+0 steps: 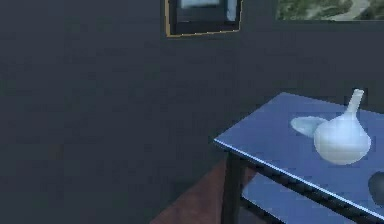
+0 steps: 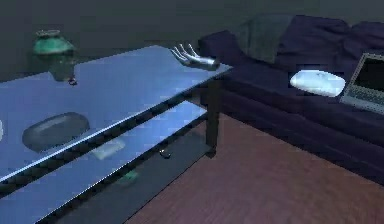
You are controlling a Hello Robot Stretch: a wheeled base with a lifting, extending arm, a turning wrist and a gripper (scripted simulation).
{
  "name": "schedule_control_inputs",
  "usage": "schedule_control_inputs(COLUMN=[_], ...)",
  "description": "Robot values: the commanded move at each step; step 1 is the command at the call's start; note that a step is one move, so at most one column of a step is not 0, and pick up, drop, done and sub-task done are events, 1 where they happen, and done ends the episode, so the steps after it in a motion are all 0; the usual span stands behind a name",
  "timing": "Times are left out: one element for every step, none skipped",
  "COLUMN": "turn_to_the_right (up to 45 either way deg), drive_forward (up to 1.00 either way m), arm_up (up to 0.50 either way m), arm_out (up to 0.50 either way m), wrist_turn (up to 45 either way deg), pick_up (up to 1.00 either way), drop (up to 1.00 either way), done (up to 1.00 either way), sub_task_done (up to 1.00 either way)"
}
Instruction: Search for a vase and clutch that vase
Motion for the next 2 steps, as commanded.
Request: schedule_control_inputs(turn_to_the_right=[45.0,3.0], drive_forward=[0.00,0.00], arm_up=[0.00,0.00], arm_out=[0.00,0.00], wrist_turn=[0.0,0.0], pick_up=[0.00,0.00], drop=[0.00,0.00], done=[0.00,0.00], sub_task_done=[0.00,0.00])
